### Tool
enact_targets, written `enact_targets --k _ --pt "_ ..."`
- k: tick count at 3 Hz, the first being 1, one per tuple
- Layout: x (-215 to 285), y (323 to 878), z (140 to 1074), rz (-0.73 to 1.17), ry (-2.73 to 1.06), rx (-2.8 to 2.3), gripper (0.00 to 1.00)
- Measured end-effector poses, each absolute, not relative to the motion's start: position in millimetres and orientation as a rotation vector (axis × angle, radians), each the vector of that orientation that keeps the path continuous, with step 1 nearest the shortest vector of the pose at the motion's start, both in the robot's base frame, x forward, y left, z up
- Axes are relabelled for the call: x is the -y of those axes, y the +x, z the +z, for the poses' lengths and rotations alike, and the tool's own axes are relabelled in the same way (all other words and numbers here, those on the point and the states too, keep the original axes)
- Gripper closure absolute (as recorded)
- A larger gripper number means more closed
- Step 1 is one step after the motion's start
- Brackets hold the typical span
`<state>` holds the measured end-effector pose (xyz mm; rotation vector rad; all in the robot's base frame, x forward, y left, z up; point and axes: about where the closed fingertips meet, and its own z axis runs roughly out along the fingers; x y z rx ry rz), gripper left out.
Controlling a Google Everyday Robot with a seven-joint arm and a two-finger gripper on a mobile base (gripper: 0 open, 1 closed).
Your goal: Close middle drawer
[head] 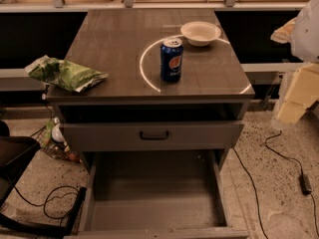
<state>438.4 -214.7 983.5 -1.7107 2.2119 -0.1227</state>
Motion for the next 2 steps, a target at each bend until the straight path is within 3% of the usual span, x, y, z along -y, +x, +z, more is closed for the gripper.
enact_targets --k 2 --pt "214.1 429.1 959.2 -0.114 -1.717 -2.23 0.0"
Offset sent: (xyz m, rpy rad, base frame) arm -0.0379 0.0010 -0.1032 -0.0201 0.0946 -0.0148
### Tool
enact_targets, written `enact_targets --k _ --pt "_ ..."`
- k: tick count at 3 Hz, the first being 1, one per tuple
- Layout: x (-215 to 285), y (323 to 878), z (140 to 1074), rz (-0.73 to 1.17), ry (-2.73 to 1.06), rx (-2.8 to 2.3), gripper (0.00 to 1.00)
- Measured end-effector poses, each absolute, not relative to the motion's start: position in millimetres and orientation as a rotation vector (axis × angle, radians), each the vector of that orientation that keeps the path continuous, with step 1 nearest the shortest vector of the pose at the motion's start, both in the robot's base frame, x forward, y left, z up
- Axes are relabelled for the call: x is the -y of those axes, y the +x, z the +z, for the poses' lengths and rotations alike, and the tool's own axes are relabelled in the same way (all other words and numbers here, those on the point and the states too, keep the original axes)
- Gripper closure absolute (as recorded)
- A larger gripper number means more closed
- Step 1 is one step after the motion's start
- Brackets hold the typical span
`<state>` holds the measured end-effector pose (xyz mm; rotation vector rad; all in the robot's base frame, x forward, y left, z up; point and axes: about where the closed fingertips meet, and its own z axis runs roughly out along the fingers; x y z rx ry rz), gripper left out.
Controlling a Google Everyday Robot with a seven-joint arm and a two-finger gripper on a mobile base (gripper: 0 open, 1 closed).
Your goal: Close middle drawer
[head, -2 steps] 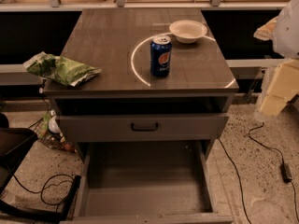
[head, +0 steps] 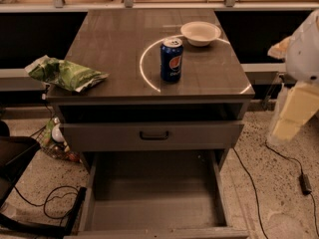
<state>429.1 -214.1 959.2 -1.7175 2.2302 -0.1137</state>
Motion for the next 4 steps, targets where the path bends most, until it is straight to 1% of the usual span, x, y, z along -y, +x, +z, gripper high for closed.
enact_targets --k 2,3,4 --pt "204.9 379.7 883.9 -0.249 -1.812 -2.141 0.0" --pt "191.5 353.9 823.2 -0.21 -1.85 -2.134 0.0" --pt "192.9 343.5 800.3 -0.195 -1.877 -2.161 0.0"
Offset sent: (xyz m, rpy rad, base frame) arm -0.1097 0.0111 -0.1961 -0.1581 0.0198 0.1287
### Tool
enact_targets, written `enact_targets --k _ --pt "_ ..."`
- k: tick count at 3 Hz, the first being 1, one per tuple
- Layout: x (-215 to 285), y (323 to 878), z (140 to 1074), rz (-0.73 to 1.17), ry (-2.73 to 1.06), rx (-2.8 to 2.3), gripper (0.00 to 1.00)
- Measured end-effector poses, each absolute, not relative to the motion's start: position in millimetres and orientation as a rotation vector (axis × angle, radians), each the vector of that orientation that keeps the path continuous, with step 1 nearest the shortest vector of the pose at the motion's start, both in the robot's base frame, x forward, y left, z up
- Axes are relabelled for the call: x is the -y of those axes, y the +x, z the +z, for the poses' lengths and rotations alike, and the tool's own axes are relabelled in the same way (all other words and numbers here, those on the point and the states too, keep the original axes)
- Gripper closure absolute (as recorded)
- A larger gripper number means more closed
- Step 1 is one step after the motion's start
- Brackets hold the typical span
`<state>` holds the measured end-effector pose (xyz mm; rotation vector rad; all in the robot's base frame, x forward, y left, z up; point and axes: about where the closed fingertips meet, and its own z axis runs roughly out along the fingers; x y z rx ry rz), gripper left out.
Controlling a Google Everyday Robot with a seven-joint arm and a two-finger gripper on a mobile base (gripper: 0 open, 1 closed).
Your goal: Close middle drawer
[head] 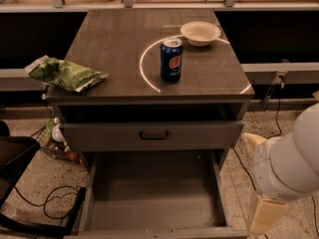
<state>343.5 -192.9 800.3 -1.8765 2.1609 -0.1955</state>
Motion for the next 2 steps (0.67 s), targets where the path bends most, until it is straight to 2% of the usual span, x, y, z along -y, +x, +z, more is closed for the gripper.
enact_targets --k 1,2 --pt "182.9 348.7 788.4 -0.239 -1.883 -2.168 0.0" --pt "162.6 354.3 728.0 -0.267 -1.98 -2.166 0.0"
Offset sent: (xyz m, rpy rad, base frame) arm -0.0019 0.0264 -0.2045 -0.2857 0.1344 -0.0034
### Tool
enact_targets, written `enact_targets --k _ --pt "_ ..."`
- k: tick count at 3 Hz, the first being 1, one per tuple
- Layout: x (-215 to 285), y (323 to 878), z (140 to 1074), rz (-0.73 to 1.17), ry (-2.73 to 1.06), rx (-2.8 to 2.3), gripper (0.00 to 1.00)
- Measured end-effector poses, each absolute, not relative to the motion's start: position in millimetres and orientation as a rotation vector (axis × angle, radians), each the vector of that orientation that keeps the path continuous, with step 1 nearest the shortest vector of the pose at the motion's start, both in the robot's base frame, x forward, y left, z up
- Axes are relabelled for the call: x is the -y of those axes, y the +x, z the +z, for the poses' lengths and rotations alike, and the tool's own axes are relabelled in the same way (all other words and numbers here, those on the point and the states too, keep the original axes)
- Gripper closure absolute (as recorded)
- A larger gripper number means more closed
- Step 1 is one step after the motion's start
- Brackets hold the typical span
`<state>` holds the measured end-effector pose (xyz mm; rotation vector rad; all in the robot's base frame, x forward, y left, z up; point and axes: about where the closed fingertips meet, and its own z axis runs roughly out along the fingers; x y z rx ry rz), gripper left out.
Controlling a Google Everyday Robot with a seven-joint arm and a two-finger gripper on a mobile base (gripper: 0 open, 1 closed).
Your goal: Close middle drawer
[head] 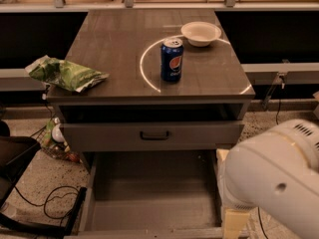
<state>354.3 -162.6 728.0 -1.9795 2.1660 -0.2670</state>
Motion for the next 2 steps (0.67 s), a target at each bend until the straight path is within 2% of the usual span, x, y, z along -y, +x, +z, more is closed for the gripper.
enact_targets --k 2 --pt "179.7 317.4 582.0 -0.343 -2.197 -2.201 0.0"
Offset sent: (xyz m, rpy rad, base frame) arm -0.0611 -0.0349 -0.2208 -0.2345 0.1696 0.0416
